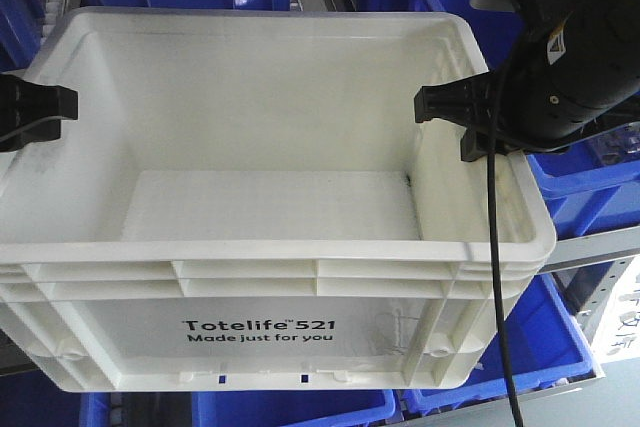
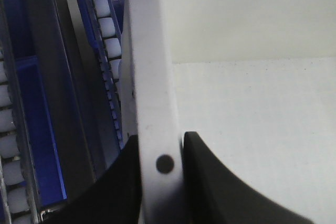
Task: Move bin from left to right shelf
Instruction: 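Carry the crate with both grippers toward the other shelf, then lower the crate with both grippers onto the shelf rollers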
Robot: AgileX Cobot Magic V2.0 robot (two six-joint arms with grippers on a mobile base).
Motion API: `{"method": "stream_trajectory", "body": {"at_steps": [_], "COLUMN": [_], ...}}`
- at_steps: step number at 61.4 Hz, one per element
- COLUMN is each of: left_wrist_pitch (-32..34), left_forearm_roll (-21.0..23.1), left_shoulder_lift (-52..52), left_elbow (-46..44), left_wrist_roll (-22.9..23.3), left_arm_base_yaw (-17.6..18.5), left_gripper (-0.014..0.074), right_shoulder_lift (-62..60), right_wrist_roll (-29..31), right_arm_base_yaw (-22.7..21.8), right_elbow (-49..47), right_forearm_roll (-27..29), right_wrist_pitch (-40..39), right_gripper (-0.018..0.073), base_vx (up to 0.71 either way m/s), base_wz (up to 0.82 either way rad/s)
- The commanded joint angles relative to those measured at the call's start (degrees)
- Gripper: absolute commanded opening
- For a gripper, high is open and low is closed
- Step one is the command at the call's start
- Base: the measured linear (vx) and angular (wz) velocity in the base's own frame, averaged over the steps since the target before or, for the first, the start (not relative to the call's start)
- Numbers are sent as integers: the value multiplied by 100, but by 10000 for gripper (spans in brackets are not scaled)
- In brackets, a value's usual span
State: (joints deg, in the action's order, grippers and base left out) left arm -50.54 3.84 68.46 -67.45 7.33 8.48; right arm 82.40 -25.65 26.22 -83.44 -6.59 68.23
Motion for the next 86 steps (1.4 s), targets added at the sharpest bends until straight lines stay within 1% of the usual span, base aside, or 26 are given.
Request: {"method": "stream_trajectory", "body": {"at_steps": [1, 46, 86], "left_wrist_pitch": [546, 546, 546], "left_forearm_roll": [-298, -298, -298], "left_shoulder_lift": [-243, -243, -243], "left_elbow": [-217, -217, -217], "left_wrist_roll": [-102, -102, -102], "left_arm_base_yaw": [-17, -17, -17], "left_gripper": [39, 39, 39], "right_shoulder_lift": [-250, -250, -250], "right_wrist_roll": [-55, -48, -55], "right_arm_base_yaw": [-110, -110, -110], "right_elbow": [-207, -207, -207], "right_forearm_roll": [-815, -815, -815], "right_wrist_pitch": [-263, -263, -263], "right_gripper": [-8, -8, -8], "base_vx": [8, 4, 0], "base_wz": [8, 9, 0]}}
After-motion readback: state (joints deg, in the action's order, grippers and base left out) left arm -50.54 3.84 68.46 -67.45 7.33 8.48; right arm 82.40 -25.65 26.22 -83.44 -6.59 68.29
